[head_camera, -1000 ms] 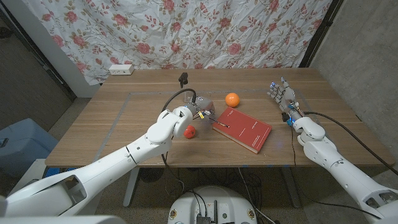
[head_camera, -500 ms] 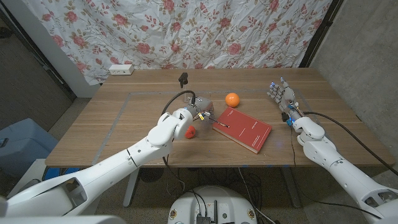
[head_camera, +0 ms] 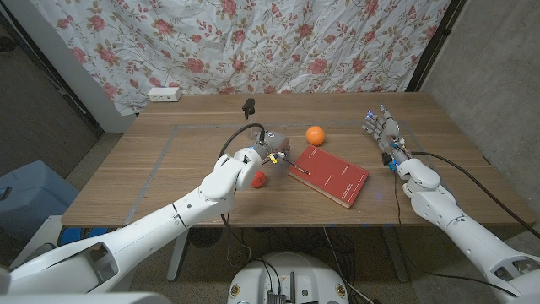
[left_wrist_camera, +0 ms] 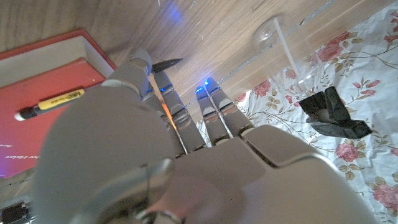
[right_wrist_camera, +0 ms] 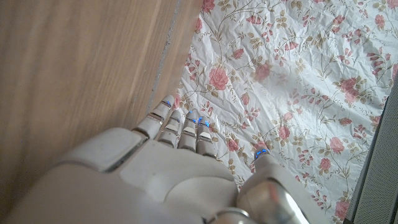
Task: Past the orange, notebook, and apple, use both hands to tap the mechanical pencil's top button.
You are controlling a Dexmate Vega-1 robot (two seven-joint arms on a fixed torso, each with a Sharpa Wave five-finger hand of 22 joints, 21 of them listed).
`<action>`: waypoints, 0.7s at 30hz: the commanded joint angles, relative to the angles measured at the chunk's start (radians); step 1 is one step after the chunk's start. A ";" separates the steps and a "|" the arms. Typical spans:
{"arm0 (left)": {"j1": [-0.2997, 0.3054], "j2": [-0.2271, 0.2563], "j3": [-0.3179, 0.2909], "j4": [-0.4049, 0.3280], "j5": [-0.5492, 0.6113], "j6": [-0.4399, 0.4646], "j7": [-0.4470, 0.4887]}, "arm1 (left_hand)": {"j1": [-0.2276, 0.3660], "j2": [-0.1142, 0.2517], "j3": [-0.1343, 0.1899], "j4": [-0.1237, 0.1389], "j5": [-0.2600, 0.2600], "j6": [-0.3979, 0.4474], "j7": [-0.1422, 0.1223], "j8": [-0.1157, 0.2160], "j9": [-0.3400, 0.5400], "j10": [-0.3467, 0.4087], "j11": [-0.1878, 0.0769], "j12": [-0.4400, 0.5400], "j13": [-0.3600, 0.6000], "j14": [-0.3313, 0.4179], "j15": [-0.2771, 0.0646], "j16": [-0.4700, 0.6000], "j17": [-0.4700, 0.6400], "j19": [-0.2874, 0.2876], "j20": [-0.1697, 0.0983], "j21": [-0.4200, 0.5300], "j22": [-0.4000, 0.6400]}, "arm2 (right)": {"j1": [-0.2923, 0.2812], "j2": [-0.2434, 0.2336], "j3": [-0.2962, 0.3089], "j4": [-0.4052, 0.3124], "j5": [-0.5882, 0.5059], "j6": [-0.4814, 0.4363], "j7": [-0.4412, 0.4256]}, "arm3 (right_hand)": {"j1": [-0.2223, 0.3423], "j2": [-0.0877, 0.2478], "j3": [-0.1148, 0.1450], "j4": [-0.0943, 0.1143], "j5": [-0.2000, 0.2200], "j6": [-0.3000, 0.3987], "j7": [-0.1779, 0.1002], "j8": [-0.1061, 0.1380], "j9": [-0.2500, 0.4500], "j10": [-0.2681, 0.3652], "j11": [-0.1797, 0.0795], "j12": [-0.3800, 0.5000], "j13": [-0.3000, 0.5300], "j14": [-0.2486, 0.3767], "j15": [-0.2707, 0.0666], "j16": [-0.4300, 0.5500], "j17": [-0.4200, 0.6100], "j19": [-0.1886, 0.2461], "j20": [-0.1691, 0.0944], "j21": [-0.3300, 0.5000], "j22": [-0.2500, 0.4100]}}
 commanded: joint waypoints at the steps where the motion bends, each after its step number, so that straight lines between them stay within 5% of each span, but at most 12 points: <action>1: -0.005 -0.001 0.004 0.013 -0.012 -0.001 0.015 | 0.012 0.006 -0.008 -0.002 0.002 0.018 0.005 0.005 0.002 0.024 0.000 0.004 0.004 0.016 -0.174 0.009 0.006 0.012 -0.104 0.007 0.005 | 0.004 0.002 -0.002 0.005 -0.002 -0.003 -0.003 | 0.002 0.006 0.010 0.000 0.005 0.006 0.001 0.004 0.003 0.005 -0.001 0.002 0.000 -0.002 -0.002 0.005 0.002 -0.001 0.008 0.004 0.003; 21: -0.015 0.000 0.004 0.030 -0.029 -0.001 0.049 | 0.037 0.037 -0.028 -0.004 0.001 0.130 0.026 0.012 -0.001 0.151 0.001 0.015 0.009 0.069 -0.179 0.008 0.006 0.027 -0.113 0.006 0.005 | 0.036 0.013 -0.013 0.035 -0.009 -0.008 0.008 | -0.001 0.006 0.014 0.000 0.005 0.006 0.000 0.003 0.003 0.005 -0.001 0.002 0.000 -0.002 -0.001 0.006 -0.002 -0.001 0.009 0.004 0.003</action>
